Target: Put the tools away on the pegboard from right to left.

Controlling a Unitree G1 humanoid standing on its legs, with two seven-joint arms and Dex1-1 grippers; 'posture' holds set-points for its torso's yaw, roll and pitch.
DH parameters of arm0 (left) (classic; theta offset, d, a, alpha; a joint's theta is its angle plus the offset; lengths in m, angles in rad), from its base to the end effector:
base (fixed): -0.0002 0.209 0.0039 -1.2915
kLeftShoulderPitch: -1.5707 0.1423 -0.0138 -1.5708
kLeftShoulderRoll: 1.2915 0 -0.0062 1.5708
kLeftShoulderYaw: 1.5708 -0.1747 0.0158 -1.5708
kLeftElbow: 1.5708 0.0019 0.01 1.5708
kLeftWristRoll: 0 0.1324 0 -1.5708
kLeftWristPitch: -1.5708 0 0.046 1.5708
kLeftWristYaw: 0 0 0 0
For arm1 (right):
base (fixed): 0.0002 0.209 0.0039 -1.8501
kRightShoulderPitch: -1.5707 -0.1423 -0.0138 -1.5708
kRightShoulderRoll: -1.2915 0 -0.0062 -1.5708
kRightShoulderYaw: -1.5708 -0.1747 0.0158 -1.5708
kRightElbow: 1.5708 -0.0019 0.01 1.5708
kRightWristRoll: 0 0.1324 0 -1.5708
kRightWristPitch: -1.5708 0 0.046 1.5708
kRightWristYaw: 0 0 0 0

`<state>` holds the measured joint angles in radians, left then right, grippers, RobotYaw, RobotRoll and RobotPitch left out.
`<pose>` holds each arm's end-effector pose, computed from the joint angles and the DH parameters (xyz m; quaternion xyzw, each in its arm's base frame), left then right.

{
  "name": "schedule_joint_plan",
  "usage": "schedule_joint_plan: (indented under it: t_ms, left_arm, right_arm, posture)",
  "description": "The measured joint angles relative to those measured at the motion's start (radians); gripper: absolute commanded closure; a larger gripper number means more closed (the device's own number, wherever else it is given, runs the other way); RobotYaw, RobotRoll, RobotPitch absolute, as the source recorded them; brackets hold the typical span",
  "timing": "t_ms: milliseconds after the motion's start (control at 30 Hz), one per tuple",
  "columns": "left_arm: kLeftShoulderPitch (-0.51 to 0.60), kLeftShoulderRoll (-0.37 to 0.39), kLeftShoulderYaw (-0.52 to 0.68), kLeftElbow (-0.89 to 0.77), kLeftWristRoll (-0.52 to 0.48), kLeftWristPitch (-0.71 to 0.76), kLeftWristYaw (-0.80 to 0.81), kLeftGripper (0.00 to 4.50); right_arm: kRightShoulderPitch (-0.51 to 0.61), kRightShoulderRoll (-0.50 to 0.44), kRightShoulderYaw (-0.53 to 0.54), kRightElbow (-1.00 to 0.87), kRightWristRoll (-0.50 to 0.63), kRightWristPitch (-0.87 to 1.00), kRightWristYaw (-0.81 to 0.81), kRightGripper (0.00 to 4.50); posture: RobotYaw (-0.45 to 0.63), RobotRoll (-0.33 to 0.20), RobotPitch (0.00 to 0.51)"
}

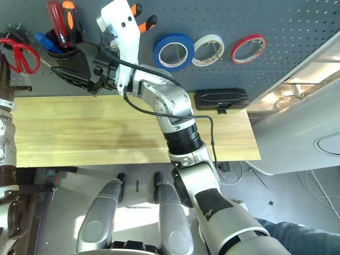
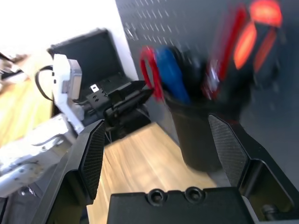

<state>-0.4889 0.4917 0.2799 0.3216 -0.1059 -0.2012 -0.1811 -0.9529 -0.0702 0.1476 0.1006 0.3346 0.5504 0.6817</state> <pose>0.2662 0.2724 0.1640 0.1603 -0.2109 0.0467 0.9631 0.2941 -0.0627 0.2426 -0.0248 -0.1024 0.5562 0.8243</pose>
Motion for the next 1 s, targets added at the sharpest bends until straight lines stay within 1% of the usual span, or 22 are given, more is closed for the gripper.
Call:
schedule_joint_plan:
  t_ms: [100, 233, 267, 467, 600, 767, 867, 1000]
  left_arm:
    - [0.048, -0.011, -0.043, 0.019, 0.020, 0.000, -0.031, 1.41]
    - [0.085, -0.037, -0.059, 0.022, 0.020, 0.035, -0.041, 0.13]
    - [0.091, -0.043, -0.064, 0.022, 0.021, 0.047, -0.041, 0.04]
    - [0.111, -0.048, -0.088, 0.040, 0.033, 0.109, -0.048, 0.04]
    - [0.105, -0.067, -0.122, 0.077, 0.049, 0.139, -0.050, 0.04]
    - [0.066, -0.079, -0.147, 0.122, 0.059, 0.148, -0.063, 0.04]
    - [0.029, -0.085, -0.163, 0.145, 0.067, 0.149, -0.076, 0.04]
    - [0.006, -0.096, -0.179, 0.153, 0.071, 0.167, -0.091, 0.04]
  right_arm:
    - [0.091, -0.024, 0.010, 0.032, -0.032, -0.005, -0.018, 0.00]
    - [0.157, -0.039, -0.002, 0.077, -0.068, -0.043, -0.069, 0.00]
    - [0.169, -0.037, -0.012, 0.086, -0.071, -0.051, -0.088, 0.00]
    - [0.242, -0.045, -0.032, 0.162, -0.111, -0.110, -0.155, 0.00]
    - [0.267, -0.063, -0.061, 0.256, -0.158, -0.170, -0.245, 0.00]
    - [0.249, -0.090, -0.134, 0.354, -0.192, -0.222, -0.363, 0.00]
    - [0.218, -0.109, -0.179, 0.419, -0.201, -0.245, -0.431, 0.00]
    - [0.201, -0.135, -0.219, 0.456, -0.204, -0.254, -0.475, 0.00]
  posture:
    - [0.19, 0.000, 0.362]
    - [0.18, 0.000, 0.368]
    - [0.18, 0.000, 0.368]
    - [0.17, 0.000, 0.383]
    - [0.16, 0.000, 0.398]
    - [0.15, 0.000, 0.395]
    - [0.14, 0.000, 0.397]
    - [0.11, 0.000, 0.427]
